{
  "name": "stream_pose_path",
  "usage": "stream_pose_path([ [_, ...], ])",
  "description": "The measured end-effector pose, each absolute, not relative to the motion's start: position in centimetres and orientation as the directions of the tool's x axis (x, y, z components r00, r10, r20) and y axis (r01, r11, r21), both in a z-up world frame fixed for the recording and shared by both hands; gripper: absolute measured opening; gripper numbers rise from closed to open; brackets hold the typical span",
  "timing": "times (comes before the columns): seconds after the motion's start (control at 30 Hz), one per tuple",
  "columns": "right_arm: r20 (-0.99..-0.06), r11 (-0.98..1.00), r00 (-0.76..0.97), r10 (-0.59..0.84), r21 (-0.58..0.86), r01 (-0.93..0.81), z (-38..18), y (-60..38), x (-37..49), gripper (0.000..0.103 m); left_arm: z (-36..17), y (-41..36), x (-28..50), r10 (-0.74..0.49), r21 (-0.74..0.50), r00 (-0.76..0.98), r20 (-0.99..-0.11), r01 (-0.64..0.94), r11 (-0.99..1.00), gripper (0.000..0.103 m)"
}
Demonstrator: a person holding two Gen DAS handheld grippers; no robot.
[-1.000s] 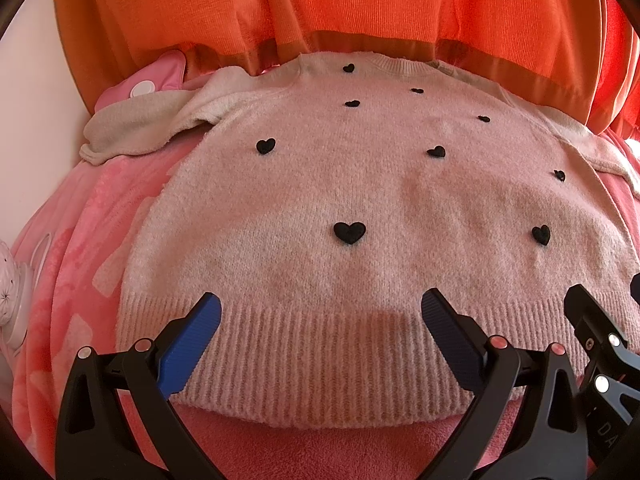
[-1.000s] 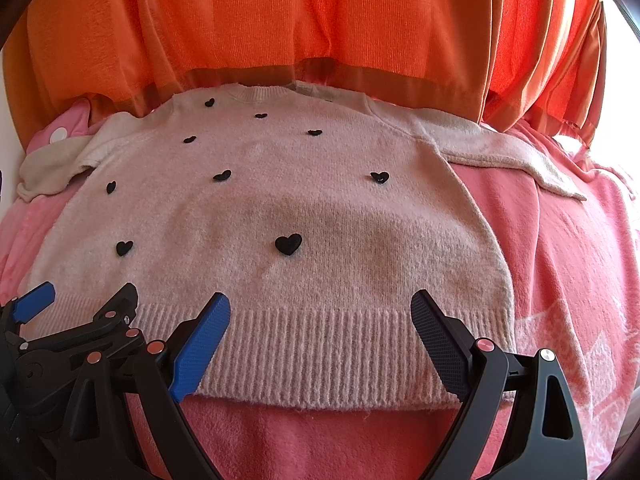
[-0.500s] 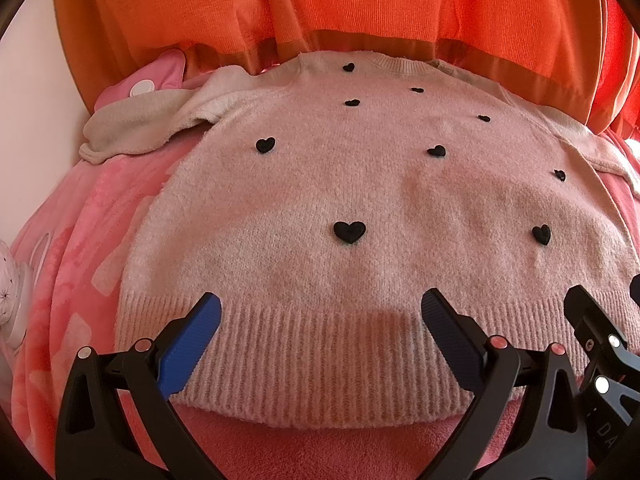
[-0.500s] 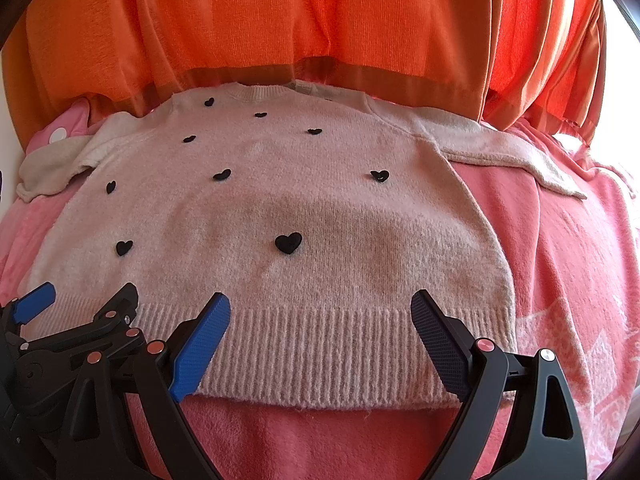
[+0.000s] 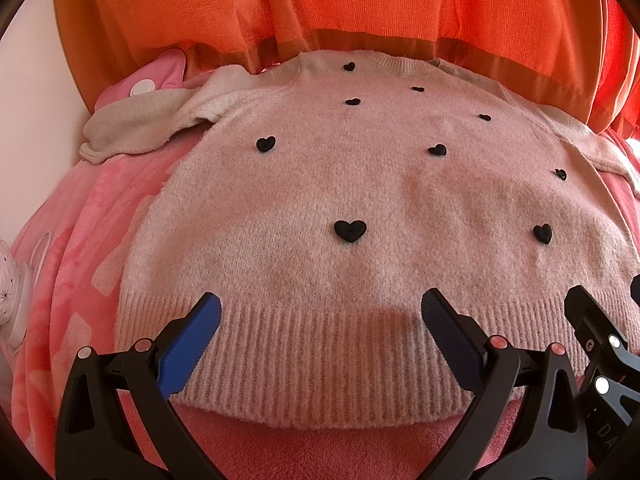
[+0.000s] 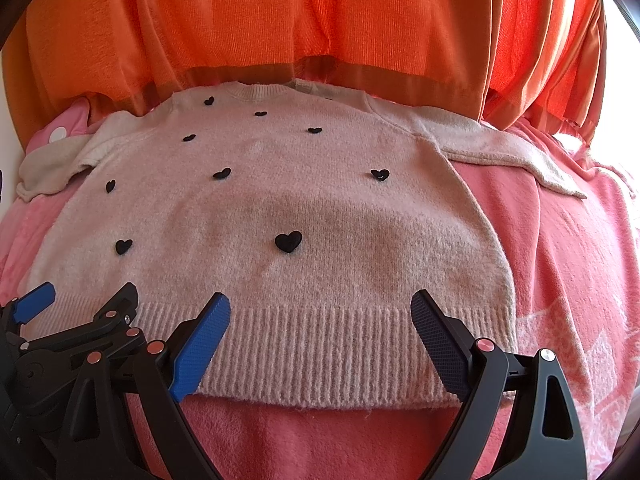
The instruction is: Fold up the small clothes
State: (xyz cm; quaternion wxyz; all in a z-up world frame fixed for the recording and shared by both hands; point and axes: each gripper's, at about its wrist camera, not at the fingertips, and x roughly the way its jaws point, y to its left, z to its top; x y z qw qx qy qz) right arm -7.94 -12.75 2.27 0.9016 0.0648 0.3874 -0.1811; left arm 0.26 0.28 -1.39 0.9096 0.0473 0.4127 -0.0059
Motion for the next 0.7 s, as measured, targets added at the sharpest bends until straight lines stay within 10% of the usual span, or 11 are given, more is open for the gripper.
stream_pose_path([
  [0.3, -0.727, 0.927, 0.651, -0.217, 0.056, 0.371, 3.5, -15.2, -8.3, 0.089, -0.4, 1.2, 0.3, -0.024, 0.027, 0.659, -0.752, 0.067, 0.997, 0.098],
  [0.7, -0.777, 0.517, 0.554, -0.299, 0.356, 0.778, 1.8, -48.5, -8.2, 0.075, 4.5, 5.5, 7.2, -0.130, -0.184, 0.674, -0.727, -0.010, 0.983, 0.098],
])
